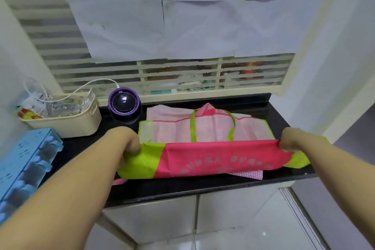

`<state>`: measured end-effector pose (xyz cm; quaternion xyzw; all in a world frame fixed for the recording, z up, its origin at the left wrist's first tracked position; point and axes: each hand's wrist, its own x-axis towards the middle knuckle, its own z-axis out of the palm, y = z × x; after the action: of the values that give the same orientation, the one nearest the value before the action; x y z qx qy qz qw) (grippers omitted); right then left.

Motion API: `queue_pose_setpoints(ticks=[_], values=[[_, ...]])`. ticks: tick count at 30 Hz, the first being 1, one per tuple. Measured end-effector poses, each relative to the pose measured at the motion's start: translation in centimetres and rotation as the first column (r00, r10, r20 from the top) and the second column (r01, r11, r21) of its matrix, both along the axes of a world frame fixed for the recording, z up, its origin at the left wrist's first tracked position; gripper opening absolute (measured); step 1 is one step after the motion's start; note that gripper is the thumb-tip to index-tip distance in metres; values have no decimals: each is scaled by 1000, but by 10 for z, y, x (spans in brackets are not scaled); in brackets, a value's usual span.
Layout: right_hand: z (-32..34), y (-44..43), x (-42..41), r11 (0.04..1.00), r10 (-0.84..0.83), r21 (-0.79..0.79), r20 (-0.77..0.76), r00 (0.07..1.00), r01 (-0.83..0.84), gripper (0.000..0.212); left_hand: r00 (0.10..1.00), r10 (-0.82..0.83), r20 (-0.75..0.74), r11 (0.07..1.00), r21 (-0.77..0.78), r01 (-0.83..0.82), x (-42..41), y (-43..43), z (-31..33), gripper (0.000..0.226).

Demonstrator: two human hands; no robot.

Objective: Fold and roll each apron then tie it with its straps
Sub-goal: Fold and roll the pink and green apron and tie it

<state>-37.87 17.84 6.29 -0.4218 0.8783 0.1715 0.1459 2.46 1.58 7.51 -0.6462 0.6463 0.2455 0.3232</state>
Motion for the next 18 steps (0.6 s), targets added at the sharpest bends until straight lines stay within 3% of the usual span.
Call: queue_pose_setpoints(ticks=[3,7,12,18], values=[[2,-14,-12,989,38,-141,-39,999,-43,22,994,-43,-98,970,-241,19,-17,-11,3,17],[-7,-47,-31,987,38,-153,-38,999,-44,19,988,-146,-49,909,-402,114,-31,-45,-21,26],[-28,-101,-53,988,58,-145,7,998,-57,14,987,-28,-160,931,-363,-33,-40,-80,-59,18],[-75,-176,-76,970,109,-225,62,992,-92,15,995,-15,-101,949,-314,-17,-54,-128,-102,27]])
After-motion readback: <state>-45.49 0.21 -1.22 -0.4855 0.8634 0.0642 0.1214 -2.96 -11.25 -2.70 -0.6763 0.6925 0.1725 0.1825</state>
